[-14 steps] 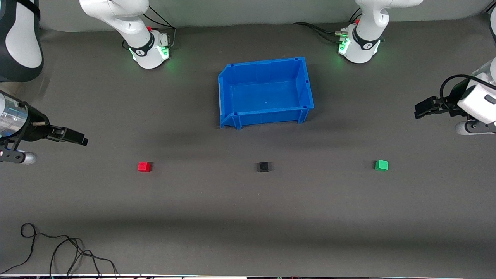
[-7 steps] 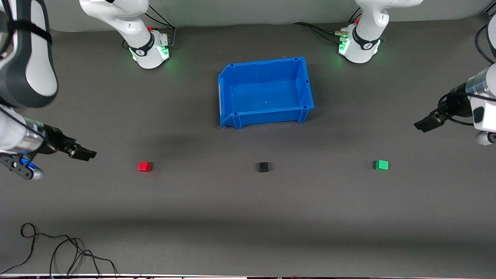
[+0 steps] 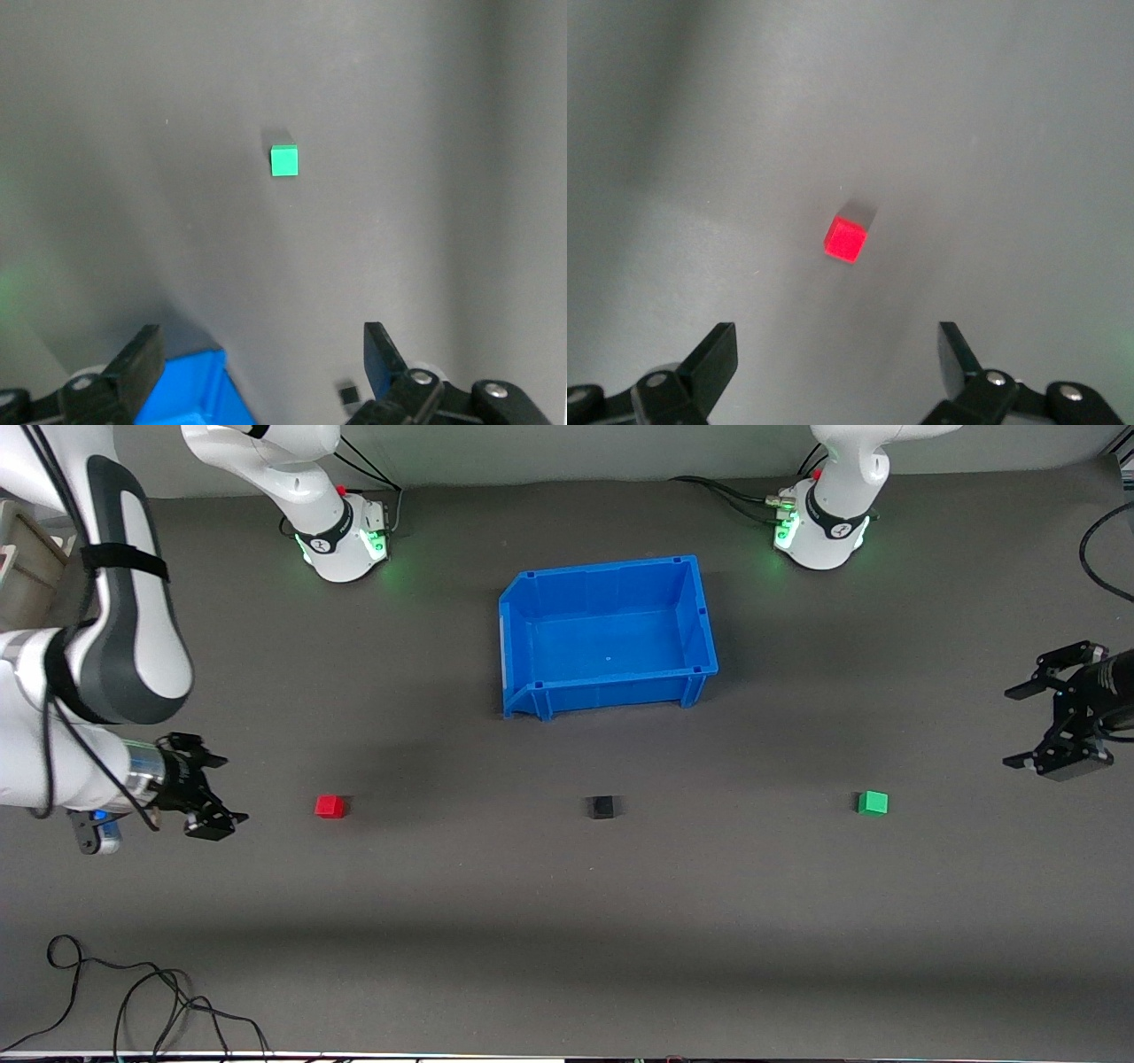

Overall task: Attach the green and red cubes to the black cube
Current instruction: 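Move the right gripper to the red cube while the left gripper reaches the green cube, then grasp the red cube with the right gripper while the left gripper grasps the green cube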

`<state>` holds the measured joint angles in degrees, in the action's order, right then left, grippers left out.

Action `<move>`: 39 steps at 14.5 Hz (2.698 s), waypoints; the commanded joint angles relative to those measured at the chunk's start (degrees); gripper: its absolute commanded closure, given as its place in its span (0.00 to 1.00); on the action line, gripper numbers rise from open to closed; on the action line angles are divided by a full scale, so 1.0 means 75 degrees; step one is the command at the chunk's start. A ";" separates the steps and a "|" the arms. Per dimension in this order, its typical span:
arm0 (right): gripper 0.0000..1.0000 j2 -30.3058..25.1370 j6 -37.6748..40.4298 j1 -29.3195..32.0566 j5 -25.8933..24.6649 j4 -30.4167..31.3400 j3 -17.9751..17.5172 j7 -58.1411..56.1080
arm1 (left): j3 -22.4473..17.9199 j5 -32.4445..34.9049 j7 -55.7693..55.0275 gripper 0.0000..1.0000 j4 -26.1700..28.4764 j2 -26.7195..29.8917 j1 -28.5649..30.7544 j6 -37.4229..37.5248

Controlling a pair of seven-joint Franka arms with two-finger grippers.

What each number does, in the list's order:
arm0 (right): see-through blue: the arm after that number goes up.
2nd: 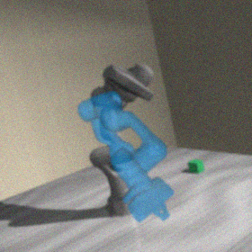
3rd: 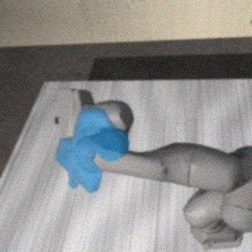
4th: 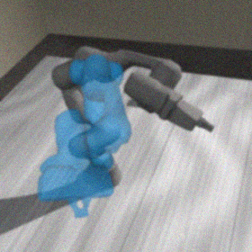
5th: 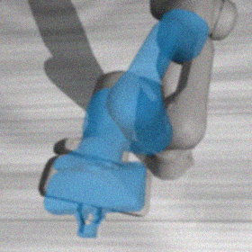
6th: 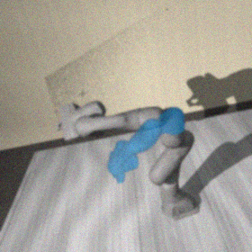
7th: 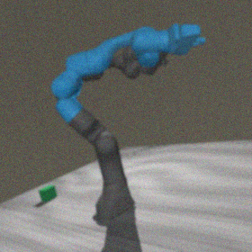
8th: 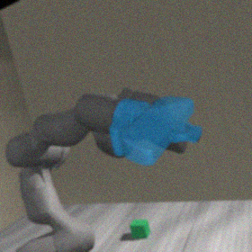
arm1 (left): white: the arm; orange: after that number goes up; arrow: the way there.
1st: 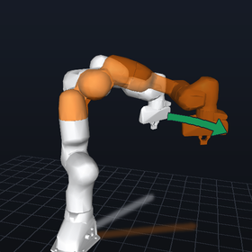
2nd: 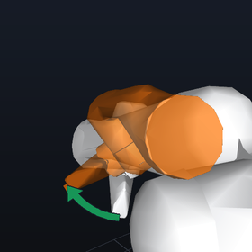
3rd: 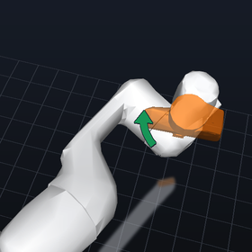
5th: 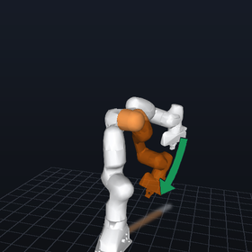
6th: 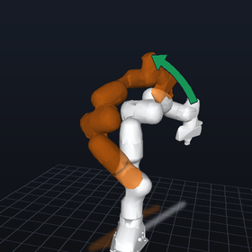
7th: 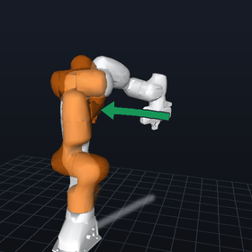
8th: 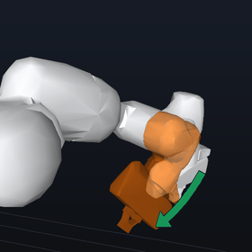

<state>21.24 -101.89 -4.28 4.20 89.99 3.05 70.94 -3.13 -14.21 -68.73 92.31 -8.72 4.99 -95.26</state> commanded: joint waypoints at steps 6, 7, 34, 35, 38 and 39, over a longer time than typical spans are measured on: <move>0.01 0.1081 -0.1589 -0.0085 0.0179 0.0867 0.0086 0.0865 | 0.0042 -0.0777 -0.0329 0.00 0.1774 -0.0735 0.0284 -0.2281; 0.01 0.1222 -0.1822 -0.0085 -0.0019 0.0996 0.0097 0.0865 | 0.0042 -0.0940 -0.0317 0.00 0.2022 -0.0910 0.0284 -0.2704; 0.33 0.2102 -0.2071 -0.0601 -0.1146 0.1068 0.0097 0.2131 | 0.0113 -0.3321 0.3295 0.74 0.2823 -0.2705 0.0167 -0.5451; 0.33 0.2102 -0.2071 -0.0601 -0.1146 0.1068 0.0097 0.2131 | 0.0124 -0.3297 0.2910 0.74 0.2589 -0.2716 0.0143 -0.5346; 0.35 0.2172 -0.2059 -0.0612 -0.1123 0.0998 0.0086 0.2200 | 0.0124 -0.3262 0.1469 0.74 0.1733 -0.2787 -0.0394 -0.4830; 0.35 0.2219 -0.2071 -0.0624 -0.1134 0.0951 0.0074 0.2375 | 0.0136 -0.3262 0.0942 0.74 0.1580 -0.2798 -0.0593 -0.4818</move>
<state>37.32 -118.50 -8.48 -3.53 98.44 3.74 85.76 -1.52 -38.44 -54.23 106.99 -29.94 4.10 -132.95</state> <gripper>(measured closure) 0.348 0.634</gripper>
